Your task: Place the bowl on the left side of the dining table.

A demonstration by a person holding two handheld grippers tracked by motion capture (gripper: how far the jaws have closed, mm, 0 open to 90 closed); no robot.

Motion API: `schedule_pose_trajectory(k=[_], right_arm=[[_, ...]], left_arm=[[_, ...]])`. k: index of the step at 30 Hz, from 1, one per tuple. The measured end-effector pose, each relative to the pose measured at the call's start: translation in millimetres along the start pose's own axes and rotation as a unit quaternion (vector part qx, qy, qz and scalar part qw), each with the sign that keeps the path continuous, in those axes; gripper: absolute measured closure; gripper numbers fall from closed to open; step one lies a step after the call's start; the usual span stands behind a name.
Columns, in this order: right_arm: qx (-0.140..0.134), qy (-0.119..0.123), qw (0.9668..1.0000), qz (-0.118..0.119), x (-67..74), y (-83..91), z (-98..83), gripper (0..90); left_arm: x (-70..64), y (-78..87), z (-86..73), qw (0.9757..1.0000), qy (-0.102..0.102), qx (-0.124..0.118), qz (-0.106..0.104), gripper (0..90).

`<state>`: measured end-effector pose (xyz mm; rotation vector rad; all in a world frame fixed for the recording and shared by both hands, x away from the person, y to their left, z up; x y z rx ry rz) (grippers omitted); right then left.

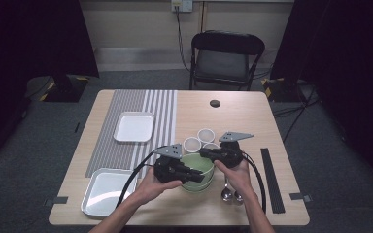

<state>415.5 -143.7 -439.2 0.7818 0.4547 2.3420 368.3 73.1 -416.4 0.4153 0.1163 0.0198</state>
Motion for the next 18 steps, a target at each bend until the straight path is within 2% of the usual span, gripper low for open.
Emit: schedule_pose_trajectory(k=[3,5,6,9,11,16,18], right_arm=[[-0.001,-0.005,1.0,0.003,-1.0,0.1,-0.5,86.4],[-0.002,-0.008,1.0,0.005,-1.4,0.1,-0.8,86.5],[-0.003,-0.009,0.9999,0.005,-1.5,0.1,-1.0,86.4],[-0.003,-0.008,1.0,0.004,-1.0,0.2,-1.0,86.4],[-0.003,-0.009,0.9999,0.004,-1.0,0.2,-1.1,86.4],[-0.004,-0.008,1.0,0.004,-1.0,0.2,-1.1,86.4],[-0.003,-0.009,0.9999,0.004,-1.1,0.1,-1.0,86.4]], left_arm=[[-1.7,0.2,0.8,0.9999,-0.002,0.004,0.01,82.0],[-2.3,0.2,1.3,0.9999,0.002,0.004,0.013,73.1],[-2.9,-0.4,1.2,0.9998,0.001,0.006,0.016,71.3],[-4.7,-3.6,-0.7,0.9993,-0.004,0.028,0.027,67.6],[-5.9,-5.0,-2.0,0.9987,-0.01,0.036,0.034,66.7],[-3.8,-5.9,-2.0,0.9982,-0.013,0.05,0.031,68.8],[-4.9,-8.0,0.2,0.9972,-0.02,0.064,0.032,69.2]])
Point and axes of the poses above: each handheld gripper's, and its own axes: y roughly backward along the jaws, z roughly out of its top, x roughly to its left, the point moved 1 cm from there along -y, roughly forward along the jaws, and after that the axes turned 13 degrees about -y, right-handed, at the moved point
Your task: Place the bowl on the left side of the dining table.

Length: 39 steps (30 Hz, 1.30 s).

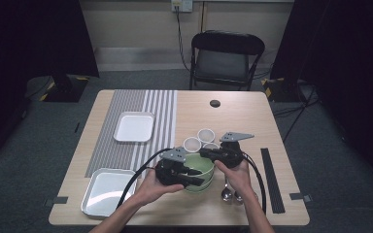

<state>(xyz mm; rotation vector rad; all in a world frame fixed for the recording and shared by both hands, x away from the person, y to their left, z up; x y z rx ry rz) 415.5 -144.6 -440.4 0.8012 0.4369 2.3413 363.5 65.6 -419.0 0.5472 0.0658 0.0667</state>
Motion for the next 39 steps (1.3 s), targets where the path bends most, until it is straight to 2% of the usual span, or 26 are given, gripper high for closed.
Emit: schedule_pose_trajectory(k=[1,2,4,6,9,13,16,18,22,26,33,35,39], right_arm=[[0.0,-0.001,1.0,0.001,-0.2,0.0,0.0,86.4],[-0.001,0.0,1.0,0.001,-0.4,-0.1,0.1,86.4],[0.001,0.0,1.0,0.0,0.1,0.0,0.1,86.4],[0.001,0.001,1.0,-0.001,0.2,0.0,0.2,86.4],[0.001,0.004,1.0,-0.003,0.6,-0.1,0.4,86.3],[0.002,0.006,1.0,-0.003,0.8,-0.1,0.5,86.1],[0.004,0.009,0.9999,-0.005,1.2,-0.4,0.9,85.0],[0.009,0.012,0.9998,-0.014,1.8,-1.8,0.3,77.5],[-0.001,-0.004,0.9998,-0.017,-0.2,-2.3,0.3,58.0],[-0.012,-0.015,0.9994,-0.028,-2.0,2.1,1.9,49.5],[-0.026,-0.023,0.9985,-0.043,-5.1,9.4,3.4,43.1],[-0.027,-0.025,0.9985,-0.04,-5.5,10.4,3.2,43.2],[-0.034,-0.028,0.9981,-0.044,-5.4,11.5,2.6,41.6]], left_arm=[[-0.3,-0.1,1.8,0.9999,-0.005,0.012,-0.009,68.5],[-1.2,-0.5,3.6,0.9997,-0.013,0.02,-0.009,67.3],[-3.0,-2.4,6.7,0.9989,-0.03,0.036,0.001,69.7],[-1.5,-2.8,8.3,0.9994,-0.019,0.027,-0.009,75.7],[-0.6,-4.1,10.4,0.9995,-0.016,0.022,-0.017,81.0],[0.0,-4.1,11.8,0.9991,-0.016,0.035,-0.019,81.8],[0.8,-3.1,10.6,0.9993,-0.008,0.026,-0.024,82.0],[1.2,-2.9,8.6,0.9995,-0.002,0.019,-0.024,82.4],[2.4,-1.0,5.9,0.9995,0.001,0.012,-0.029,83.2],[2.1,-0.7,6.5,0.9996,-0.004,0.011,-0.026,83.2],[3.1,0.0,6.3,0.9997,0.006,-0.002,-0.025,83.1],[4.6,1.3,5.6,0.9995,0.011,-0.01,-0.028,83.1],[2.8,0.8,6.1,0.9997,0.007,-0.008,-0.021,83.0]])
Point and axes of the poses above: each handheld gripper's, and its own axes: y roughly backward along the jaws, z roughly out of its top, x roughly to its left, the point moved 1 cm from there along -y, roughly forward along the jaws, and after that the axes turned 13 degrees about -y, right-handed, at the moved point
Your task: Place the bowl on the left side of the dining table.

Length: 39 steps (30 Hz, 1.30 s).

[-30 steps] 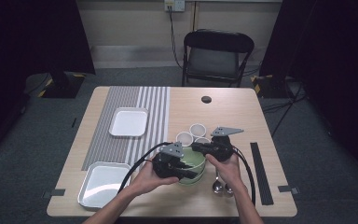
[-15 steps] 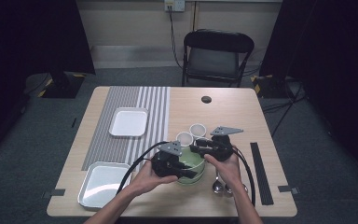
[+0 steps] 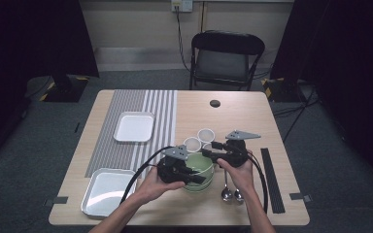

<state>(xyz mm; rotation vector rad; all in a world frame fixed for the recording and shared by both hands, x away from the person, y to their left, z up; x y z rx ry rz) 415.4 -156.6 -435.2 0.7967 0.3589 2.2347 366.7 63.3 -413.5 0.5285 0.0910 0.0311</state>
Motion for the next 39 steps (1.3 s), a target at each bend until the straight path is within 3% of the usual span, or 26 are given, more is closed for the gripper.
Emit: schedule_pose_trajectory(k=[21,30,32,39], right_arm=[[-0.029,-0.016,0.9994,-0.013,-5.0,12.2,4.7,33.6],[-0.052,-0.024,0.998,-0.025,-7.2,31.9,9.5,28.5],[-0.053,-0.024,0.9975,-0.04,-10.3,42.5,6.7,26.0],[-0.058,-0.03,0.9962,-0.058,-17.9,58.8,1.3,24.9]], left_arm=[[2.5,5.5,1.9,0.9998,0.007,-0.015,0.007,82.8],[4.9,15.0,4.0,0.9995,0.005,-0.026,0.016,82.9],[6.6,20.4,3.9,0.9991,0.011,-0.036,0.02,83.0],[9.2,31.2,6.7,0.9985,0.014,-0.045,0.03,82.9]])
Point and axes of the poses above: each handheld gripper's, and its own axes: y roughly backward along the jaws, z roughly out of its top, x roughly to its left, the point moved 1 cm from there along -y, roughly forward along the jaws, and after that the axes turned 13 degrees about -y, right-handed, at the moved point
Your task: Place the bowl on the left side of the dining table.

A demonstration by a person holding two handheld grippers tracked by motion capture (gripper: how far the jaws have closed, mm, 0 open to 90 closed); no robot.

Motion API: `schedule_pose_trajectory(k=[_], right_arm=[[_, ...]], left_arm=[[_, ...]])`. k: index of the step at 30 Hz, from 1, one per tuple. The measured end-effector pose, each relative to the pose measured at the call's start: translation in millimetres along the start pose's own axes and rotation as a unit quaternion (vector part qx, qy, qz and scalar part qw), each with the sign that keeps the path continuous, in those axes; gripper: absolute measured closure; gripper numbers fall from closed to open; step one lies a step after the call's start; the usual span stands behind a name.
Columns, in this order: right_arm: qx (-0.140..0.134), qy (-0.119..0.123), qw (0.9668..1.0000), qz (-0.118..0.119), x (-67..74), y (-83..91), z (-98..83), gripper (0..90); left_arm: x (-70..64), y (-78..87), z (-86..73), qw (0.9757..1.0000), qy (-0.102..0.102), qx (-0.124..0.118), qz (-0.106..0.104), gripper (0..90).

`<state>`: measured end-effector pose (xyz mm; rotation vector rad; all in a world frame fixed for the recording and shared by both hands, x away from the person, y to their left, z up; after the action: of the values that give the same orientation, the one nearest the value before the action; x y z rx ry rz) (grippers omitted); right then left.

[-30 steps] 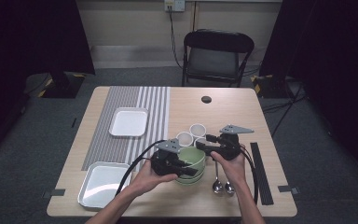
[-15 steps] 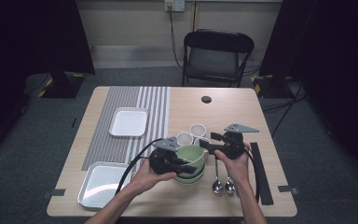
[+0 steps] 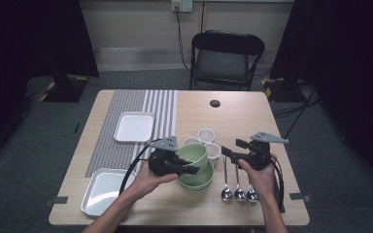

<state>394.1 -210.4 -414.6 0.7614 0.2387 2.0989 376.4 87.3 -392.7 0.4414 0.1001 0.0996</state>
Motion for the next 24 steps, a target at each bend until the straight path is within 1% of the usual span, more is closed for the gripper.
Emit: schedule_pose_trajectory(k=[4,5,6,7,9,15,18,19,20,21,23,24], right_arm=[[0.005,0.001,1.0,-0.008,-4.1,4.0,-4.4,24.5],[0.008,0.001,0.9999,-0.009,-5.9,5.5,-5.9,24.3],[0.008,-0.001,0.9999,-0.01,-7.6,6.7,-7.2,23.7],[0.008,-0.002,0.9998,-0.017,-9.3,7.7,-8.3,23.2],[0.012,-0.004,0.9997,-0.021,-12.7,9.2,-10.5,22.7],[0.016,-0.006,0.999,-0.042,-20.6,16.8,-15.7,20.1],[0.022,-0.008,0.9979,-0.06,-28.1,23.1,-20.5,17.0],[0.024,-0.006,0.9972,-0.071,-30.5,25.0,-22.3,14.9],[0.023,-0.006,0.9965,-0.081,-32.8,27.1,-24.1,15.1],[0.023,-0.007,0.9961,-0.085,-35.4,29.4,-25.8,15.0],[0.023,-0.01,0.9956,-0.09,-40.9,33.7,-28.6,14.8],[0.025,-0.012,0.9952,-0.094,-42.9,35.3,-29.5,14.8]], left_arm=[[4.2,5.7,2.4,0.9999,-0.002,0.0,0.011,83.0],[4.6,6.6,2.8,0.9998,-0.004,0.003,0.019,83.1],[4.8,7.5,2.8,0.9997,-0.001,0.004,0.024,83.0],[5.3,8.3,2.5,0.9997,-0.001,0.003,0.024,83.0],[6.1,11.3,2.3,0.9997,-0.003,0.002,0.024,82.9],[9.4,19.5,1.9,0.9996,-0.003,-0.007,0.028,82.9],[12.5,24.1,0.8,0.9993,0.0,-0.008,0.035,82.9],[13.5,25.6,0.4,0.9992,0.002,-0.01,0.039,82.9],[14.7,27.3,0.0,0.9992,0.002,-0.011,0.039,82.9],[15.8,29.0,-0.4,0.9991,0.004,-0.015,0.04,82.9],[18.0,32.2,-1.1,0.9989,0.006,-0.014,0.043,82.9],[20.0,35.0,-1.8,0.9987,0.009,-0.016,0.048,82.8]])
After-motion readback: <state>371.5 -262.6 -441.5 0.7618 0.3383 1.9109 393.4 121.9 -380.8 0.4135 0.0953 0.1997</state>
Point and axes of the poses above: each handheld gripper's, and its own axes: y roughly backward along the jaws, z roughly out of its top, x roughly to its left, the point moved 1 cm from there along -y, roughly forward along the jaws, and after that the axes turned 13 degrees about -y, right-handed, at the moved point
